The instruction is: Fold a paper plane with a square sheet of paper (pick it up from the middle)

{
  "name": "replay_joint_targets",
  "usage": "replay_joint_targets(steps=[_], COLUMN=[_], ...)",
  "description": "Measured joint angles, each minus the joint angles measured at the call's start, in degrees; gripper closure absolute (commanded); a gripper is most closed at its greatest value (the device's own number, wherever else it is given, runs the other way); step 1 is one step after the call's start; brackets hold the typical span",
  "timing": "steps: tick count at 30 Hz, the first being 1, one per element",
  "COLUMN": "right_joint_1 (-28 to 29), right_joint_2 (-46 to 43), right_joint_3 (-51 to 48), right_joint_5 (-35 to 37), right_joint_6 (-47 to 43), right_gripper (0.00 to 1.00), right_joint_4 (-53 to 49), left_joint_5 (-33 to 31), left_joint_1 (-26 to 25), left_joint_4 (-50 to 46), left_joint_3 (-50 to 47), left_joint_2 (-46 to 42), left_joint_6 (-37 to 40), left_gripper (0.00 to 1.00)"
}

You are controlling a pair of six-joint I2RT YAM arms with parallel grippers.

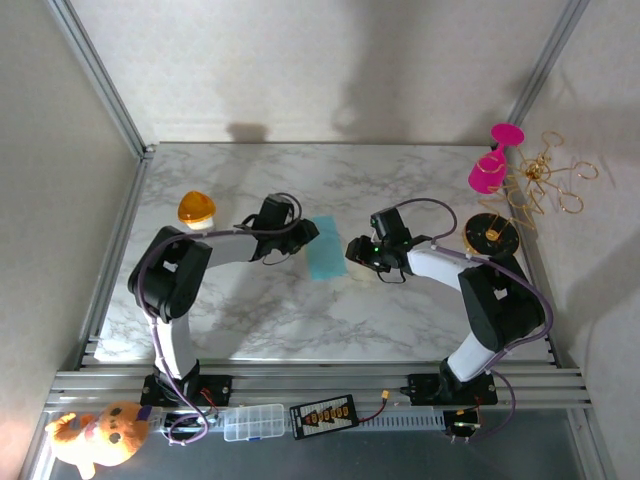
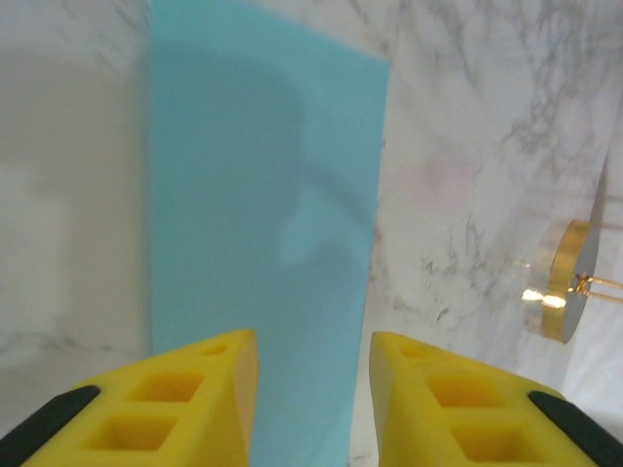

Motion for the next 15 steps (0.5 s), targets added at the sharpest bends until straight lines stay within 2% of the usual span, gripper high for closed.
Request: replay_joint_targets(steps=[15], right_joint_1=[-0.3], right_joint_2=[3.3], right_joint_3=[-0.1], right_joint_5=[-6.8], right_joint_6=[1.7], right_gripper=[0.57], right_joint_4=[0.5], left_joint_5=[-2.2], left_joint_1=[-1.3], left_joint_4=[0.5], left_joint_3=[-0.3], left_joint_2=[3.3], left_joint_6=[-0.4], left_gripper=[0.7])
